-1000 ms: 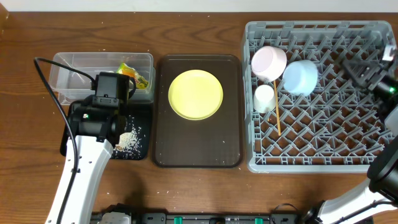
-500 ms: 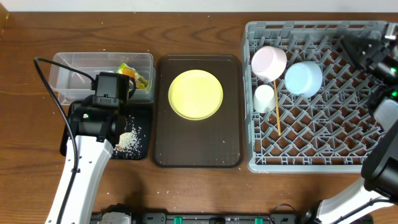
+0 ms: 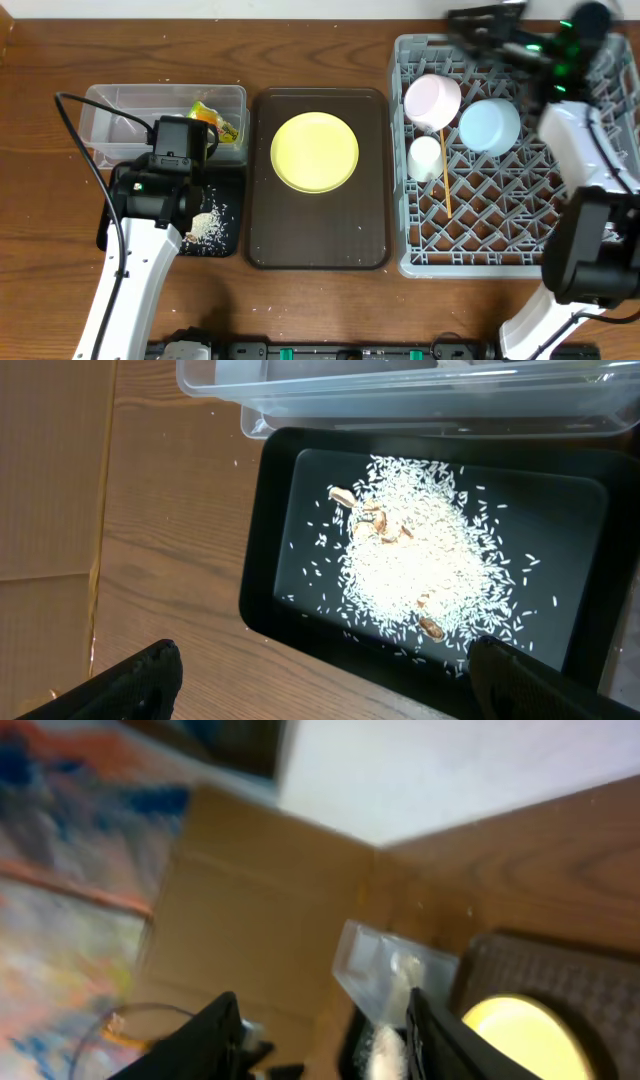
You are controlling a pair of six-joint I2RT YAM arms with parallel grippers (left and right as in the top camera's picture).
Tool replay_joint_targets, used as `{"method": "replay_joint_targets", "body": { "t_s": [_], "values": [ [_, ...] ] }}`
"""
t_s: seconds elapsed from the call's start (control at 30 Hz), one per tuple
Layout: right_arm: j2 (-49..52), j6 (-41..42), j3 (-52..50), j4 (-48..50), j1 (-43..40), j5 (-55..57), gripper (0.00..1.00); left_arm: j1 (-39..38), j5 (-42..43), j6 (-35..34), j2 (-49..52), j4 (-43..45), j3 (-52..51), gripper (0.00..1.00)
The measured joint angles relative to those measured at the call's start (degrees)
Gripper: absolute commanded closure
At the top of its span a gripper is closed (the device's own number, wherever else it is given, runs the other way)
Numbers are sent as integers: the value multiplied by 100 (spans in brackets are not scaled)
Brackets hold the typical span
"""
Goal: Sort waste into correct bins and load items into the dishwasher rack
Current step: 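Move the right gripper left and grip the yellow plate rim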
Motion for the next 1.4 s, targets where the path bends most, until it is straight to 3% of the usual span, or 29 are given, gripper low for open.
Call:
{"method": "replay_joint_targets", "body": {
  "t_s": [0.1, 0.2, 0.4, 0.53, 0.7, 0.9, 1.4],
  "values": [
    [0, -1217, 330, -1934, 629, 813, 49, 0, 2, 0, 0, 0, 0, 6],
    [4, -2380, 525, -3106, 1213, 1867, 49, 0, 2, 0, 0, 0, 0, 6],
    [4, -4529, 728, -4148, 2765, 4446, 55, 0, 0, 0, 0, 0, 0, 6],
    [52, -5237, 730, -4603, 3803, 6306, 61, 0, 0, 0, 0, 0, 0, 6],
    [308, -5549, 737, -4763, 4446, 7908, 63, 0, 0, 0, 0, 0, 0, 6],
    [656, -5517, 737, -4983, 4360, 8616, 65, 0, 0, 0, 0, 0, 0, 6],
    [1152, -5375, 739, -5405, 3576, 7875, 70, 0, 0, 0, 0, 0, 0, 6]
  ]
}}
